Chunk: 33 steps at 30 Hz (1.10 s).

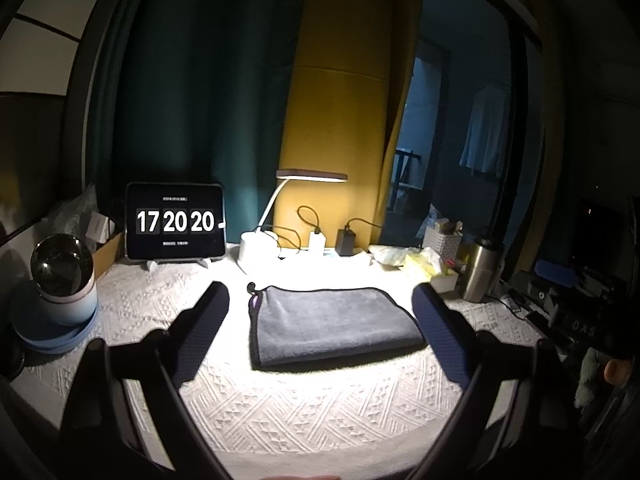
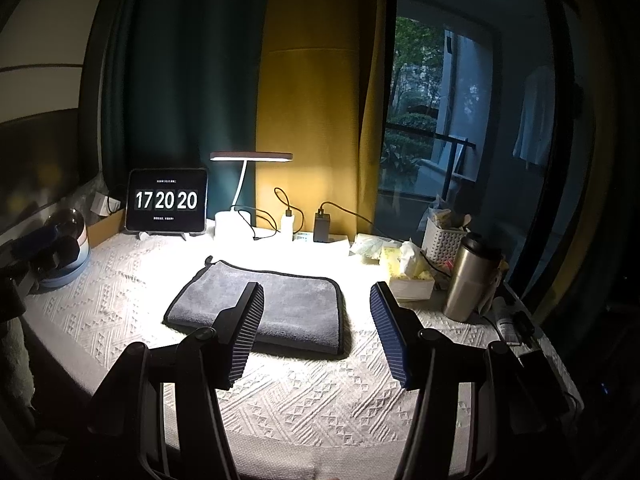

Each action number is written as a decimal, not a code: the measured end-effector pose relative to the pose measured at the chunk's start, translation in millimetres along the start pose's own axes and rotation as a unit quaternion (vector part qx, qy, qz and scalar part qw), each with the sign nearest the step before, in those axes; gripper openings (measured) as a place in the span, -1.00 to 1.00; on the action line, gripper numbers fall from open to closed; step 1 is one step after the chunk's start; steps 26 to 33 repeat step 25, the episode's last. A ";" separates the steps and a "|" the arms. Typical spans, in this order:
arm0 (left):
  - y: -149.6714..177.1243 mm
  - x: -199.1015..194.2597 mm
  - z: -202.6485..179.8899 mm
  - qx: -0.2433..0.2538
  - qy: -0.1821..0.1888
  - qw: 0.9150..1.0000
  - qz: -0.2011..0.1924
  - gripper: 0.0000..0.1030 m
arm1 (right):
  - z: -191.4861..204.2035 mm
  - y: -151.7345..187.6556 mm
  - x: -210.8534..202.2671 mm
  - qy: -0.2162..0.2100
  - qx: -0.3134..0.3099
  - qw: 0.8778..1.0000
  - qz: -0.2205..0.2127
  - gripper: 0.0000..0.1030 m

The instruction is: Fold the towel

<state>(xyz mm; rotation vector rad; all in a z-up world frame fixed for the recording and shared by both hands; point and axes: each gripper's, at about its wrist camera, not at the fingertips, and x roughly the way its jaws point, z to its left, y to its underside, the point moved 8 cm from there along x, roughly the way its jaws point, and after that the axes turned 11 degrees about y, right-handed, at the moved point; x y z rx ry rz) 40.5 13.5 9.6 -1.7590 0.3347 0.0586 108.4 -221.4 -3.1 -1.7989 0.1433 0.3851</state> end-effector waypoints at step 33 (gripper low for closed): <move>-0.4 3.7 6.4 0.005 -0.001 1.000 -0.004 0.81 | 2.9 2.7 5.4 -0.002 -0.001 1.000 0.005 0.13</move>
